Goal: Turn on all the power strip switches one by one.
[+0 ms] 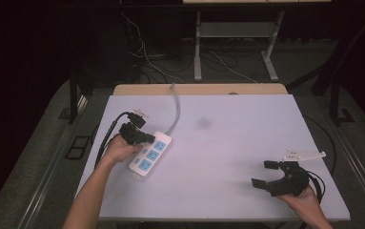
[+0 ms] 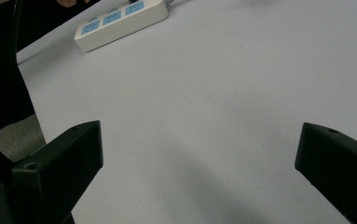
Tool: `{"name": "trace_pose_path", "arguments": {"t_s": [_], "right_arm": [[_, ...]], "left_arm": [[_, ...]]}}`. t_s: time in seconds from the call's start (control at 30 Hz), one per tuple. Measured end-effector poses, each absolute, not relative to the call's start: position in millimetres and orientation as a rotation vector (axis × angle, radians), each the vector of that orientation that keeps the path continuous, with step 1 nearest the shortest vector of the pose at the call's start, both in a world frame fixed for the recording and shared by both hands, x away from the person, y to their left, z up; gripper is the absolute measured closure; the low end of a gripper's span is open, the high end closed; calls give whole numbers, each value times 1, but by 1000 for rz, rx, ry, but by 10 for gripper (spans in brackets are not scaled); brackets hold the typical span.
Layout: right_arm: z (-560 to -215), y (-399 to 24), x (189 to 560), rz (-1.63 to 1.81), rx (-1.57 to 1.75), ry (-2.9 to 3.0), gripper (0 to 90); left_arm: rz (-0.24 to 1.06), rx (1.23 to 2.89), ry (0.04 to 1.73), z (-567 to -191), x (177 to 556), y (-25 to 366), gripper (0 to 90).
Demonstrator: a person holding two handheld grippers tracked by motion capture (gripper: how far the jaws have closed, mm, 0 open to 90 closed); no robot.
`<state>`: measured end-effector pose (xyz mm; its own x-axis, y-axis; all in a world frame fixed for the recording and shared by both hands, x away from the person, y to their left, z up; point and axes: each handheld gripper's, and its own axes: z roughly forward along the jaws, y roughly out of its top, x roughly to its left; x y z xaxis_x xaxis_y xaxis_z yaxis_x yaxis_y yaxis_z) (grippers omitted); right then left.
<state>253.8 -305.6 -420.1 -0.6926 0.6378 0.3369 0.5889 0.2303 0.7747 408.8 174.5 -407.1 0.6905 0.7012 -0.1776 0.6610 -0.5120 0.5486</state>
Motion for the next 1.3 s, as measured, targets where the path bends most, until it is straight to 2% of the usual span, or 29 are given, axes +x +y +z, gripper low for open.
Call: {"name": "trace_pose_path", "arguments": {"t_s": [0.4, 0.77, 0.97, 1.07, 1.17, 1.3], "right_arm": [[-421, -307, 255, 1491, 1223, 2422, 6], [-421, -309, 255, 1493, 1232, 2416, 6], [-421, -309, 255, 1496, 1234, 2414, 6], [-421, -309, 255, 1498, 1234, 2410, 6], [-421, -309, 255, 1497, 1232, 2410, 6], [-421, -309, 255, 1497, 1232, 2411, 6]], "left_arm": [[79, 2217, 1031, -413, 406, 183, 896], [147, 2257, 1016, -409, 404, 180, 893], [173, 2221, 994, -398, 400, 183, 890], [205, 2200, 1004, -392, 397, 186, 812], [223, 2167, 1017, -385, 394, 190, 782], [230, 2123, 1045, -378, 390, 196, 632]]}}
